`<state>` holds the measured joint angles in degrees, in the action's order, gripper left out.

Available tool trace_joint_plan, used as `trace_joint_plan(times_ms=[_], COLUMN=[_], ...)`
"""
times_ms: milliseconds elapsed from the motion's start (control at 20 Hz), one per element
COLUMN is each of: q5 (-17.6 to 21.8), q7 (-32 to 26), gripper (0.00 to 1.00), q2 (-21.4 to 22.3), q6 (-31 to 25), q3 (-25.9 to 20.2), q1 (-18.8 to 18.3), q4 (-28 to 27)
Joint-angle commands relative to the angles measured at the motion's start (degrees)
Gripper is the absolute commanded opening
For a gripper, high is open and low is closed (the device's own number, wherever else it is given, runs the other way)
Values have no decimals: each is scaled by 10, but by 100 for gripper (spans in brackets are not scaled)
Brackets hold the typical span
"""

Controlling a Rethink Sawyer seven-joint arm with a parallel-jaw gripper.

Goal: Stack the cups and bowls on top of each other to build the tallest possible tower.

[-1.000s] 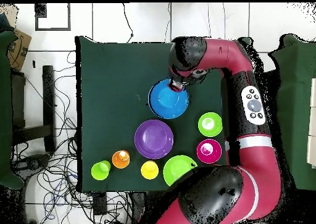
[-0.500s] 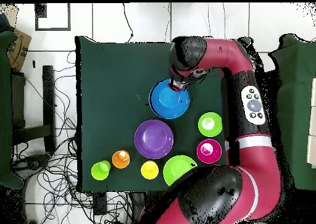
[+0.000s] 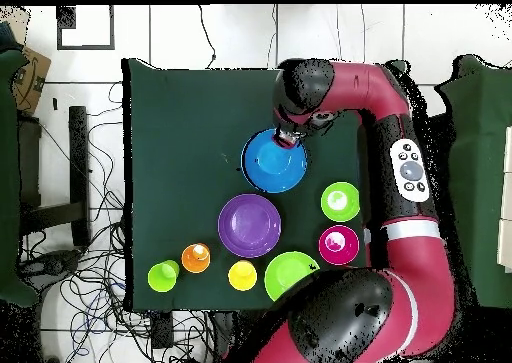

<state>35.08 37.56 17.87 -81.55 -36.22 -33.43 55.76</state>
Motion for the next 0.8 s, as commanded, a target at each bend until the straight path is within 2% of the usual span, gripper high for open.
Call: trace_joint_plan(times_ms=[50, 800], q5=[32, 30], q7=[-90, -106], gripper=[0, 0], q2=[1, 2], q6=[26, 40], q3=[-2, -3], q1=[15, 1], q4=[-24, -5])
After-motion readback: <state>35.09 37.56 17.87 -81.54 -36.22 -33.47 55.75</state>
